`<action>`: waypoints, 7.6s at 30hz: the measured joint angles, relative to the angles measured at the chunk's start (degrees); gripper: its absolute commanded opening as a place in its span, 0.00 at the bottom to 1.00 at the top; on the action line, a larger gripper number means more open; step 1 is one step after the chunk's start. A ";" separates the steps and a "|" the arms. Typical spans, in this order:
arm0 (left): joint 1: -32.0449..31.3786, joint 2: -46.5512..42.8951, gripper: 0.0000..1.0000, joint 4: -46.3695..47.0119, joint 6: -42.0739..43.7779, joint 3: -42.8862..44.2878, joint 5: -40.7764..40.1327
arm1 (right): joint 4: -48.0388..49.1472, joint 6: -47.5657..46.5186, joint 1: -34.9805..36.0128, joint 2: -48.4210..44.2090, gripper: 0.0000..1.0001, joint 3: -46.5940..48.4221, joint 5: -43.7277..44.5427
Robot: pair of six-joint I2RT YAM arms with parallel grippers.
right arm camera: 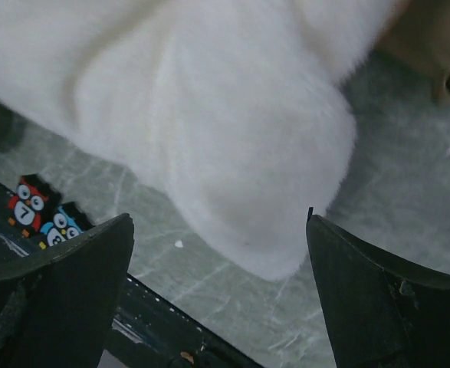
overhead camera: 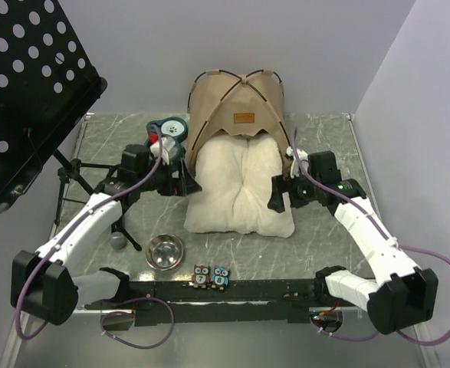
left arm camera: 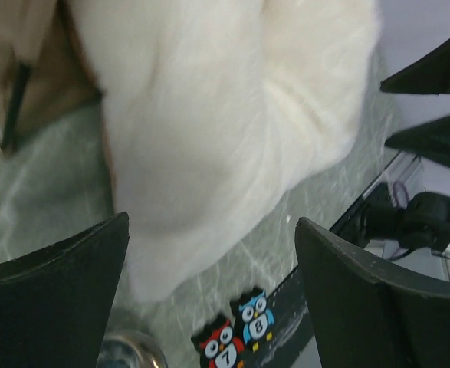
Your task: Set up the pet tent
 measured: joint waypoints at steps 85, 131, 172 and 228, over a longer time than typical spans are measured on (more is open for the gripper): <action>-9.55 40.11 0.61 18.56 14.43 25.64 -16.98 | 45.24 -6.40 8.59 31.76 0.18 5.29 30.25; -9.70 16.65 0.96 1.81 25.55 21.97 -4.35 | 15.39 -14.69 -1.27 1.90 0.89 10.21 4.00; -11.04 44.76 1.00 -3.61 24.24 46.82 -4.15 | 11.28 -20.48 -28.44 6.01 0.92 12.57 4.15; 9.29 18.84 0.24 -16.57 34.58 3.15 -11.78 | -4.07 -10.21 -21.99 -15.67 1.00 11.30 -16.37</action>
